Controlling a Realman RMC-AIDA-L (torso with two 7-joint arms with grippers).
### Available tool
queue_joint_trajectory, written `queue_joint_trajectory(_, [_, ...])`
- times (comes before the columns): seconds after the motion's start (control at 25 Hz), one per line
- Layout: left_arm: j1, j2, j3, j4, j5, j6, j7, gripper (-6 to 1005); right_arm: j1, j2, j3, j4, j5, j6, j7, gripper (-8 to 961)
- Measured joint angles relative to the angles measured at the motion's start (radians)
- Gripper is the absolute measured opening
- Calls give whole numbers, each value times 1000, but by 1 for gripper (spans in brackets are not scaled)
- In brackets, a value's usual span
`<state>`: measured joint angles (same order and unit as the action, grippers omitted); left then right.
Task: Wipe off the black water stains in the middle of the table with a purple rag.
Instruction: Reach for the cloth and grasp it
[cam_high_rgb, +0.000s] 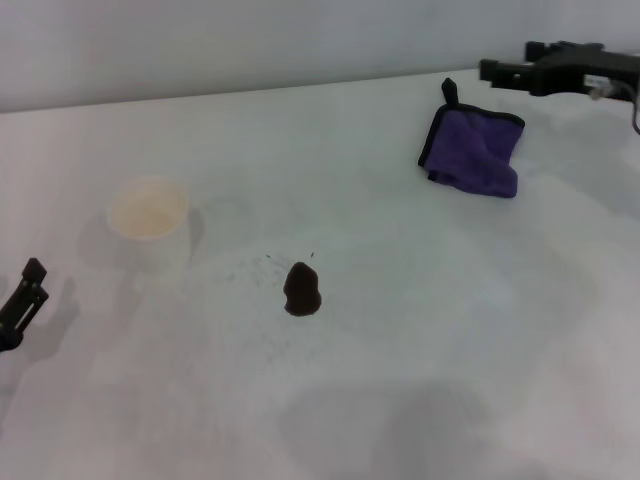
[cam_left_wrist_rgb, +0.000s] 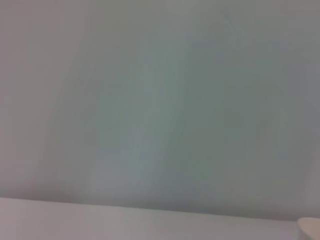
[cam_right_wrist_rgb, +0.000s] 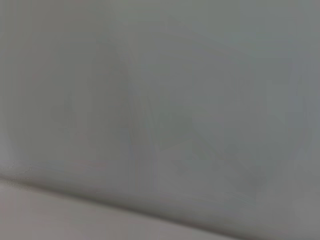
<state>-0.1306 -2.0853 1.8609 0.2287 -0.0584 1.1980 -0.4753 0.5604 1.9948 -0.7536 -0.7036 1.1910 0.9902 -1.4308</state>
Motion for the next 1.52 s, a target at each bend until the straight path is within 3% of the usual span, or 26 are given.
queue_joint_trajectory(0.2, [-14, 0, -1, 0, -8, 3, -4, 871, 61, -2, -212, -170, -336, 1, 378, 865])
queue_joint_trajectory(0.36, [-29, 1, -2, -1, -11, 3, -7, 872, 132, 15, -268, -160, -530, 10, 513, 865])
queue_joint_trajectory(0.92, [-53, 1, -1, -13, -12, -5, -24, 871, 145, 23, -411, 26, -536, -287, 512, 840])
queue_joint_trajectory(1.52, [-102, 2, -5, -34, -14, -9, -39, 872, 141, 28, -466, 120, -537, -415, 515, 781])
